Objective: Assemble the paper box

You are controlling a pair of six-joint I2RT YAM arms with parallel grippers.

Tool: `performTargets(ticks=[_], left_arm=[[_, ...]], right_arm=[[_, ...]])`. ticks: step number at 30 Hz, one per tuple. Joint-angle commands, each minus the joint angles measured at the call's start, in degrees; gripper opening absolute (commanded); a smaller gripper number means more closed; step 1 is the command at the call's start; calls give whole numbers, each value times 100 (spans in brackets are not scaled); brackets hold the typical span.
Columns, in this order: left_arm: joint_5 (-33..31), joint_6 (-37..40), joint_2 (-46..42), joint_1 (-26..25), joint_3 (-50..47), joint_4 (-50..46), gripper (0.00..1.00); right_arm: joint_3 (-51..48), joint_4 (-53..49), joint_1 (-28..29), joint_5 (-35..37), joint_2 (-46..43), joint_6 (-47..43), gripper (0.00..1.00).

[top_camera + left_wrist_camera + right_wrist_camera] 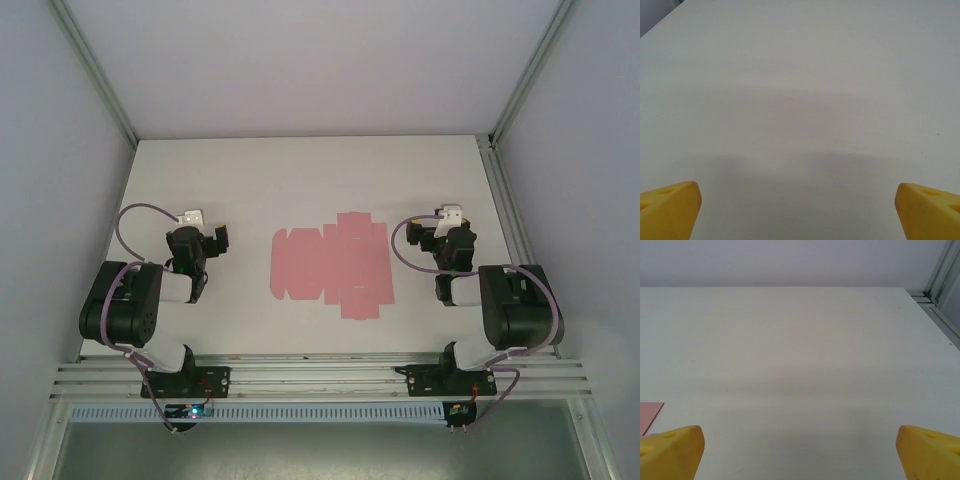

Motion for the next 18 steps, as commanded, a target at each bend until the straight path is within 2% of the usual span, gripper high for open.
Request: performTargets(ticks=[1,18], left_arm=[[41,27,-76,36,76,275,100],[26,59,-74,23,120,200,100]], right_arm=[[72,156,36,-91,-81,-53,98],[78,138,36,-80,-82,-44,98]])
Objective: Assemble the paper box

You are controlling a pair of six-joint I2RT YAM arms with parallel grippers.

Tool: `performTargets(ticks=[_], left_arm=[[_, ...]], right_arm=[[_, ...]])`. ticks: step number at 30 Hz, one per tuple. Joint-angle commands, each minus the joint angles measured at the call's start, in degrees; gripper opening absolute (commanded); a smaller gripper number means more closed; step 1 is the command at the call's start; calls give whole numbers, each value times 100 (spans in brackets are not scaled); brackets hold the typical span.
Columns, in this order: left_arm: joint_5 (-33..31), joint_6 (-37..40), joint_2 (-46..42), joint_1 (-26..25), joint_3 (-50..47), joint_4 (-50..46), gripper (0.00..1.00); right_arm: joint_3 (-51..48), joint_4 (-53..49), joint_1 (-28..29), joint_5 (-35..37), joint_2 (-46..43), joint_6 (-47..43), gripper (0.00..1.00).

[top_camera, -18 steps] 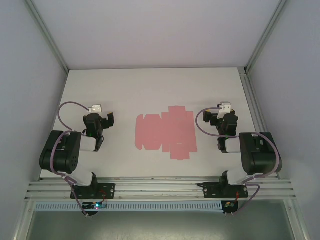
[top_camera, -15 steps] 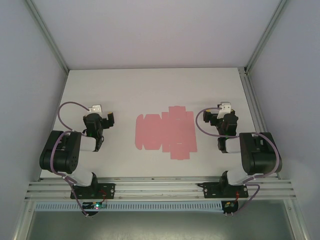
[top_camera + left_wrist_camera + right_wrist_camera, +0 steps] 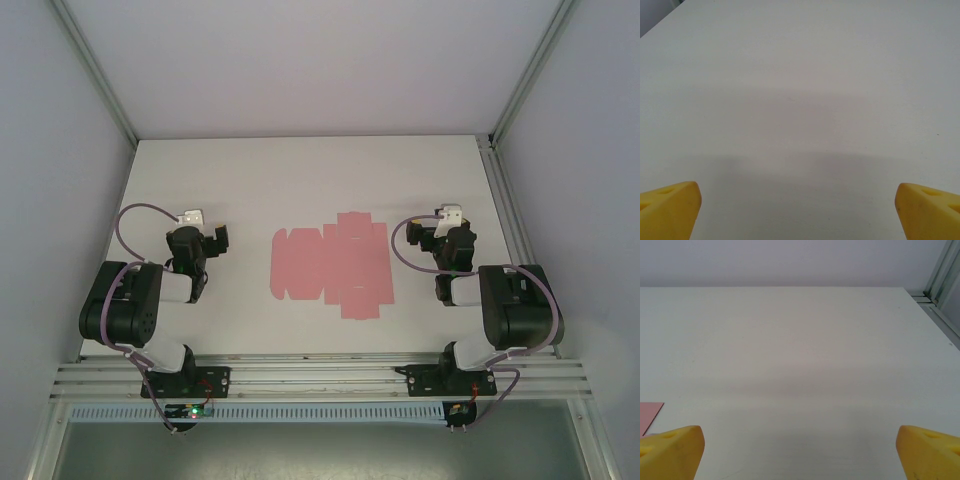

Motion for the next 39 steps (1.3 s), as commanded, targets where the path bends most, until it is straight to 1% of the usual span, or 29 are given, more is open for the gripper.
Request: performTargets(ticks=[1,13,14,15,16,17,18,19,21,22,23,24,25,26,27,28,29,30,31,34,36,38,39], left_arm=[[34,59,-79,17,115,211,100],[35,60,-81,18,156,249,100],[-31,34,-223,19,218,27,100],[-162,-8,-440,17,368,-529,100],[-279,-56,-700,25,588,-1170,100],[-352,-92,-991,18,819,-1810,100],[-356,-250,-1252,21,1047,-2424,100],[-268,-494,-1488,23,1308,-3104,100],[372,-1089,-1824,16,1820,-4207,100],[718,-1436,-1884,10,2028,-4706,100],[1095,-1894,-1872,-14,2204,-5127,100],[1436,-2266,-1808,-36,2338,-5438,100],[1830,-2577,-1689,-113,2414,-5636,100],[2135,-2727,-1555,-213,2466,-5758,100],[2394,-2716,-1414,-340,2552,-5927,100],[2487,-2734,-1261,-491,2646,-6150,100],[2441,-2790,-1146,-621,2726,-6365,100],[2406,-2847,-1027,-748,2769,-6518,100],[2469,-2874,-917,-858,2798,-6646,100],[2833,-2852,-648,-1139,2786,-6686,100],[2947,-2837,-452,-1279,2894,-6799,100],[3241,-2855,-260,-1362,2924,-6668,99],[3434,-2891,-141,-1381,2962,-6627,98]], right_arm=[[73,138,36,-87,-83,-44,98],[118,25,45,27,-153,-27,98],[128,0,81,79,-232,-33,98],[124,-107,124,129,-397,-95,98],[188,-446,237,301,-613,-162,98],[365,-1081,445,771,-955,-219,98],[672,-1966,647,1169,-1275,-145,98],[1142,-3118,836,1479,-1544,106,98],[1954,-4824,1102,1650,-1641,745,97],[2301,-5528,1210,1652,-1550,1119,94],[2607,-6158,1301,1506,-1392,1463,90],[2818,-6581,1366,1254,-1195,1719,87],[2999,-6939,1433,884,-959,1924,86],[3112,-7103,1494,500,-748,1987,82],[3241,-7271,1563,150,-527,1999,78],[3384,-7432,1643,-78,-306,2044,76],[3487,-7536,1736,-196,-135,2019,77],[3604,-7684,1809,-240,12,1971,77],[3721,-7858,1898,-133,160,1974,77],[4020,-8286,2186,158,504,1805,77],[4158,-8507,2342,214,701,1701,75],[4165,-8538,2353,251,843,1792,68],[4161,-8516,2327,228,917,1790,66]])
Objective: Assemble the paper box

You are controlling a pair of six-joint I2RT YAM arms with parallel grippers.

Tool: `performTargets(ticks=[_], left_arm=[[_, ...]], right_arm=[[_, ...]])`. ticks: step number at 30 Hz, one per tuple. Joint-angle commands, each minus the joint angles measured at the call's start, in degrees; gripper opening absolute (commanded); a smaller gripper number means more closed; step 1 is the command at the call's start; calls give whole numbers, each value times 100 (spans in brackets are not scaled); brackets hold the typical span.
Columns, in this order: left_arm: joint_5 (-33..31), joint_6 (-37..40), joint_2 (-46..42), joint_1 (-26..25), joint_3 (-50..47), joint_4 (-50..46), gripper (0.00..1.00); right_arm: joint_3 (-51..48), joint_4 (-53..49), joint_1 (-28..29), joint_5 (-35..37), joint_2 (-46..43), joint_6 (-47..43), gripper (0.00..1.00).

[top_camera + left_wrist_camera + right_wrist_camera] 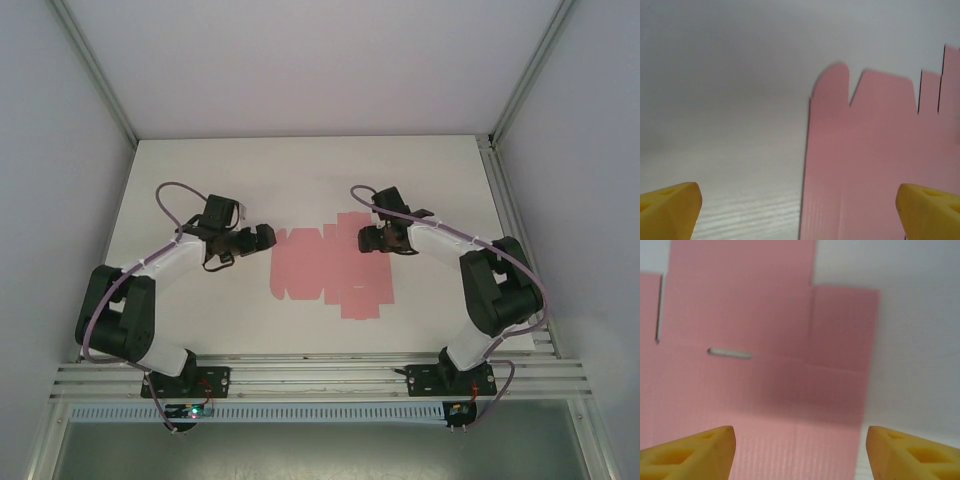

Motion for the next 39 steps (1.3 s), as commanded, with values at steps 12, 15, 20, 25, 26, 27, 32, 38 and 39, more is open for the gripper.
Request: performTargets(ticks=[12,15,20,25,26,27,32,38,39], left_arm=[[1626,30,1509,-471,924,-624,87],[1612,247,1814,-563,1144,-977,85],[2072,75,1955,-607,1187,-712,80],[2704,-388,1576,-623,998,25,79],[2875,-679,1376,-625,889,439,78],[3053,-976,1184,-623,735,1047,77],[3054,-2301,199,-642,19,3693,74],[2776,-2587,-55,-898,-289,4720,70],[2709,-2648,-1,-950,-317,4901,69]], right_arm=[[229,-473,-89,-158,811,316,58],[131,-344,-96,-274,871,354,58],[-88,-152,-126,-394,977,452,57],[-482,296,-166,-714,922,651,54],[-604,453,-205,-853,909,708,54],[-714,617,-257,-1035,893,766,54],[-1165,1546,-507,-1985,842,978,53],[-1493,2571,-690,-2850,779,1178,53],[-1582,2836,-724,-3063,756,1252,53]])
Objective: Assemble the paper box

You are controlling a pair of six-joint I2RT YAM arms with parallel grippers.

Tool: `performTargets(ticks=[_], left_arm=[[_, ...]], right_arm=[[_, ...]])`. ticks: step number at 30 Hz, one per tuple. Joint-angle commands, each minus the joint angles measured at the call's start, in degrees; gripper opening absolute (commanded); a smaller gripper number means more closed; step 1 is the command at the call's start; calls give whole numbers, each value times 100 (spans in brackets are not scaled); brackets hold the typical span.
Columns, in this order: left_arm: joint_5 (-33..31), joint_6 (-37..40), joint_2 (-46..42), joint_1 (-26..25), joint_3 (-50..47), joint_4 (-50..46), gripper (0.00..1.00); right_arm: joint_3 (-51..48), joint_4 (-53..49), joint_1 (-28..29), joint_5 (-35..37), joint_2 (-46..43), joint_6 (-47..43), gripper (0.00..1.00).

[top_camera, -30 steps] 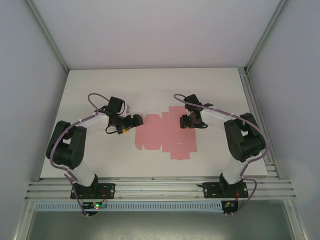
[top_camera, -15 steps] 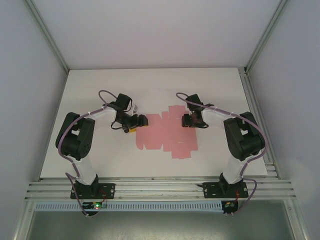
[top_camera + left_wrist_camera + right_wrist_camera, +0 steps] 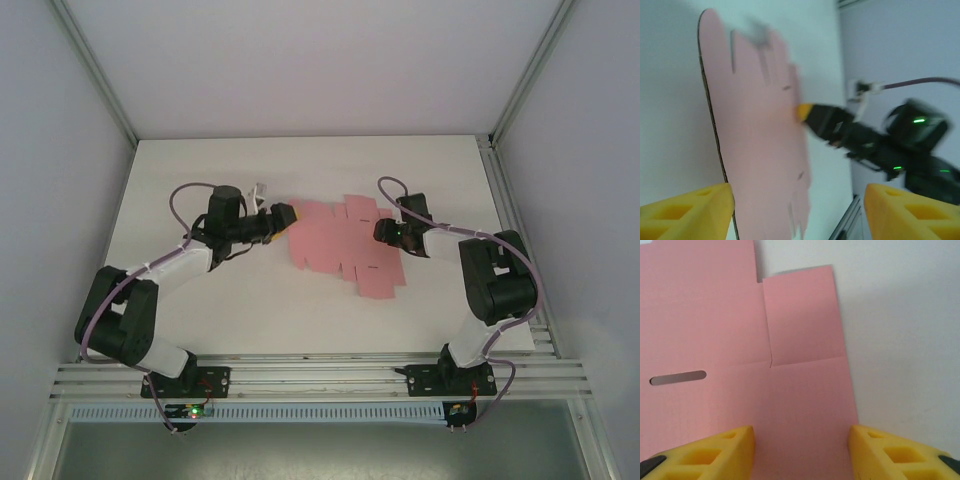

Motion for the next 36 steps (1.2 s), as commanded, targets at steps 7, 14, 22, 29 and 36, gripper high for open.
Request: performTargets(ticks=[7,14,22,29,36], left_arm=[[484,-785,757,-674,325,1653,66],[-2014,1150,487,-960,1251,-3314,66],[-2200,1053,957,-973,1228,-3559,57],[-2237,1038,1060,-989,1267,-3542,52],[-2198,1123,780,-993,1125,-3220,20]], right_arm=[[-999,1799,91,-3075,575,1066,53],[-1194,1778,82,-2842,527,1006,53],[-1127,1580,82,-2754,552,923,53],[-1064,1469,82,-2730,544,872,53],[-1029,1384,74,-2709,512,729,53]])
